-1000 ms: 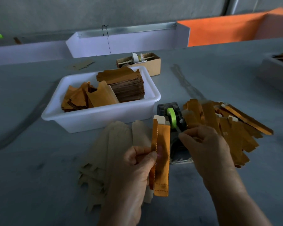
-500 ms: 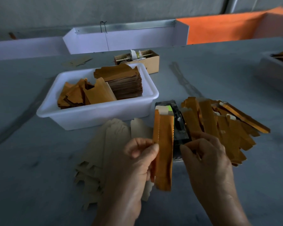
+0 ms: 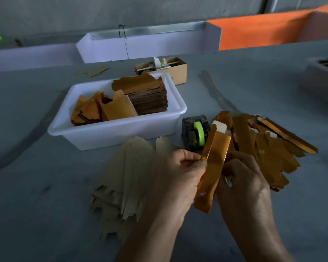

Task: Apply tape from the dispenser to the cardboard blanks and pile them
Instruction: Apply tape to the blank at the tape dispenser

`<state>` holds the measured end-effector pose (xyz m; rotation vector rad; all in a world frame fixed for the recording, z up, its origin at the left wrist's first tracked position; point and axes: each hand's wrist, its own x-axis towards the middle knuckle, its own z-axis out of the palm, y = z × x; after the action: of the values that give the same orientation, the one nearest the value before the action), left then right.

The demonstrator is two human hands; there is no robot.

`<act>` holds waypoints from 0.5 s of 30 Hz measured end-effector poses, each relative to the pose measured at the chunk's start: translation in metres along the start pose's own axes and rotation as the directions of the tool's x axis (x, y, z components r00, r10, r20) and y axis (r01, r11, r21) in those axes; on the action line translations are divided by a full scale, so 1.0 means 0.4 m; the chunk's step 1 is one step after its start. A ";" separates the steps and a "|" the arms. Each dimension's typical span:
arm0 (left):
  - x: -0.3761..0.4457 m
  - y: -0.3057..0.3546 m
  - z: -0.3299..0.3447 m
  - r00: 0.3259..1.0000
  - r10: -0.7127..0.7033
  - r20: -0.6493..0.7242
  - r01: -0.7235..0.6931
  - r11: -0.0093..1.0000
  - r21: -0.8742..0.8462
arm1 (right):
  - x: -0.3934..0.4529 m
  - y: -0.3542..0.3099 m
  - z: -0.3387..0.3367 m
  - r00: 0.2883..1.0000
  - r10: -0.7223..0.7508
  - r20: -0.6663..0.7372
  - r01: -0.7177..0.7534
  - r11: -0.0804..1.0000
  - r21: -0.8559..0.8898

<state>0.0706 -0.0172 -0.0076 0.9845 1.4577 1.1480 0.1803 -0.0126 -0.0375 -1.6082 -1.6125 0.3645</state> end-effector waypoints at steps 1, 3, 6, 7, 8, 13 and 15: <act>0.001 0.001 -0.001 1.000 -0.002 0.001 0.002 1.000 0.008 | 0.000 -0.001 -0.006 1.000 -0.010 -0.006 0.010 1.000 -0.004; 0.001 0.003 -0.002 1.000 -0.003 0.022 0.003 1.000 0.001 | 0.001 -0.002 -0.023 0.999 -0.031 -0.039 0.032 0.999 0.009; -0.007 0.001 -0.001 0.999 0.015 0.031 -0.014 1.000 -0.026 | 0.004 0.002 -0.061 0.999 -0.001 -0.054 0.008 0.991 0.132; -0.011 0.000 -0.002 0.999 0.035 0.020 -0.035 0.999 -0.037 | 0.007 0.000 -0.078 0.998 0.057 -0.002 -0.054 0.963 0.265; -0.015 -0.002 -0.004 0.998 0.060 0.002 -0.060 0.997 -0.053 | 0.009 -0.009 -0.095 0.991 0.106 0.080 -0.130 0.900 0.415; -0.035 -0.004 -0.030 0.989 0.139 -0.046 -0.140 0.990 -0.024 | 0.009 -0.046 -0.138 0.943 -0.029 0.332 -0.188 0.777 0.601; -0.042 -0.003 -0.038 0.989 0.147 -0.029 -0.147 0.989 0.004 | 0.005 -0.055 -0.132 0.935 -0.093 0.342 -0.134 0.800 0.585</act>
<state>0.0588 -0.0362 -0.0044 1.0958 1.4284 1.2723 0.2023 -0.0315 0.0116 -1.0977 -1.5135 1.1198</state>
